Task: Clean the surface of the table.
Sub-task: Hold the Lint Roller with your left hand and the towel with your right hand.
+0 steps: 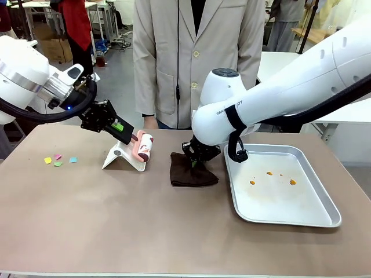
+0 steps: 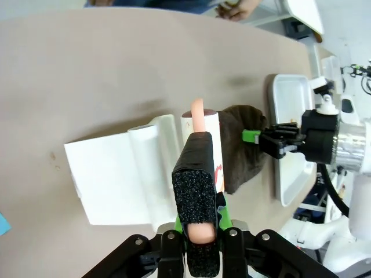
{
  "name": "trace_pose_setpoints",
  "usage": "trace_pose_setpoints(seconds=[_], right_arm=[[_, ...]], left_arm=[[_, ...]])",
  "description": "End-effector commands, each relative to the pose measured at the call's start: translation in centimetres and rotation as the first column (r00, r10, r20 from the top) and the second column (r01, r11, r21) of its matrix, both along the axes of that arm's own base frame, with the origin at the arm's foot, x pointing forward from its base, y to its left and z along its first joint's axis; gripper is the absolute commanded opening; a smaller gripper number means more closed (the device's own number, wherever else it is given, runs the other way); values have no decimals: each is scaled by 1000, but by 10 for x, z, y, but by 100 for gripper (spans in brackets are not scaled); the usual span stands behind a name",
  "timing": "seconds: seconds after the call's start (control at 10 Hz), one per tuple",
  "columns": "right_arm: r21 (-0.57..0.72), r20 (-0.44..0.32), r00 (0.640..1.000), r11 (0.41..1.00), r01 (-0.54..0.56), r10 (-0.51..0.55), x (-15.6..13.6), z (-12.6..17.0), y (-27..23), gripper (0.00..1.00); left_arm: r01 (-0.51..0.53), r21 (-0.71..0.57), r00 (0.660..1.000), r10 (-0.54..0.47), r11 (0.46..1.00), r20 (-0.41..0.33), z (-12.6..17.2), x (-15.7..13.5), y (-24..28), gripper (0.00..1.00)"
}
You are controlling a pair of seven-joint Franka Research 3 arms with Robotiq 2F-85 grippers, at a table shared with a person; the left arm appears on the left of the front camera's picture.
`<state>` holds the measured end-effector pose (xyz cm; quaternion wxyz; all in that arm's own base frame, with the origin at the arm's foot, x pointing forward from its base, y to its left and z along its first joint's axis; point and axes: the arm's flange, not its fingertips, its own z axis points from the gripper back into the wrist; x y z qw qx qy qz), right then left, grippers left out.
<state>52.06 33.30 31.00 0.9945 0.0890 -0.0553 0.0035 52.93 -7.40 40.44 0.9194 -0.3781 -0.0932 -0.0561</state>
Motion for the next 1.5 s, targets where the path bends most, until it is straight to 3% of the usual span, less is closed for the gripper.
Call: trace_pose_setpoints(seconds=[0.0, 0.2, 0.4, 0.5, 0.6, 0.8, 0.9, 1.0, 1.1, 1.4], right_arm=[[213, -13, 1000, 977, 3, -1, -17, 23, -51, 0], [451, -16, 1000, 893, -8, 17, -33, 43, -91, 0], [673, -43, 994, 738, -44, 99, -51, 53, -124, 0], [773, 7, 983, 622, -121, 182, -64, 59, -139, 0], [833, 12, 985, 543, -106, 174, -77, 63, -150, 0], [931, -17, 983, 362, -51, 182, -101, 72, -183, 0], [950, -62, 989, 312, 17, 133, -113, 77, -213, 0], [950, -76, 995, 307, 52, 67, -123, 80, -243, 0], [949, -89, 996, 303, 91, -19, -131, 83, -278, 0], [911, -114, 976, 373, 178, -187, -141, 78, -383, 0]], left_arm=[[12, -88, 999, -9, 996, 39, 18, -22, 14, 0], [24, -162, 997, -12, 986, 71, 36, -39, 30, 0], [99, -235, 994, -86, 967, 63, 48, -56, 54, 0], [134, -257, 991, -128, 957, 42, 50, -70, 73, 0], [166, -290, 986, -161, 943, 39, 53, -86, 92, 0], [37, -310, 997, -55, 950, -48, 50, -123, 141, 0], [-70, -339, 993, 31, 938, -117, 44, -135, 175, 0], [-169, -332, 976, 110, 928, -190, 38, -140, 206, 0], [-256, -342, 958, 190, 904, -212, 29, -145, 241, 0], [-292, -571, 957, 231, 768, -178, -7, -160, 336, 0]])
